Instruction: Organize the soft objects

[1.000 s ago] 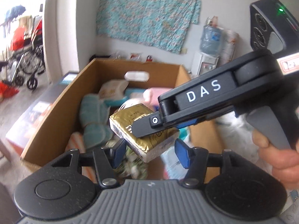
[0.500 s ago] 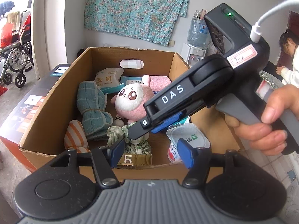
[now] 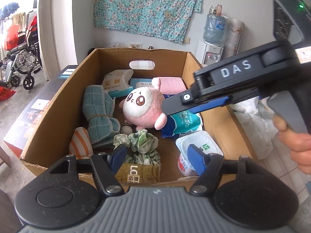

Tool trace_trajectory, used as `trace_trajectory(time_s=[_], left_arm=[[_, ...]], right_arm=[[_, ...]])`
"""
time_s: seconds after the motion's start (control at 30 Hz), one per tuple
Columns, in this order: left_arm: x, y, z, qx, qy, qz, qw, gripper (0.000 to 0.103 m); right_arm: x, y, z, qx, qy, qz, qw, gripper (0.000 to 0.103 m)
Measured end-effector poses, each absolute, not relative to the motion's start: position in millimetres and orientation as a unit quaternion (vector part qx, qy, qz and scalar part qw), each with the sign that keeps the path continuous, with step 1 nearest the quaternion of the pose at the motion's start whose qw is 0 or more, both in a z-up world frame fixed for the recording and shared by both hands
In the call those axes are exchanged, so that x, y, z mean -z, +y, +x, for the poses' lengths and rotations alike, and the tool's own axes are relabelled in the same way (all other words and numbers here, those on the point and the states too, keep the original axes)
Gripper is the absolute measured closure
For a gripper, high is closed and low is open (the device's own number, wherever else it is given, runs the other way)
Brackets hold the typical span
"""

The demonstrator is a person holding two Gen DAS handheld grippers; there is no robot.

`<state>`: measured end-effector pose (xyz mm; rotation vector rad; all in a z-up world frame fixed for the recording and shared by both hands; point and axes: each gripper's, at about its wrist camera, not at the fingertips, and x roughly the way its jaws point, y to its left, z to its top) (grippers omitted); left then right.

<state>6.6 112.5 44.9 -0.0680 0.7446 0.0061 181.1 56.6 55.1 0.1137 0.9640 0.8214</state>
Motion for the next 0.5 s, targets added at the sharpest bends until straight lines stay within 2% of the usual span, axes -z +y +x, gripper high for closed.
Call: trace_trajectory(time_s=[0.33,0.5], left_arm=[[-55,94,3,-0.011,0.35,-0.007,0.937,0.025],[-58,82,2,-0.006,0.329,-0.008,0.944,0.023]], right_arm=[[-58,-2,158,-0.315,0.374,0.072,0.869,0.044],[-50,-29,133,-0.245,0.313,0.037,0.917,0.035]])
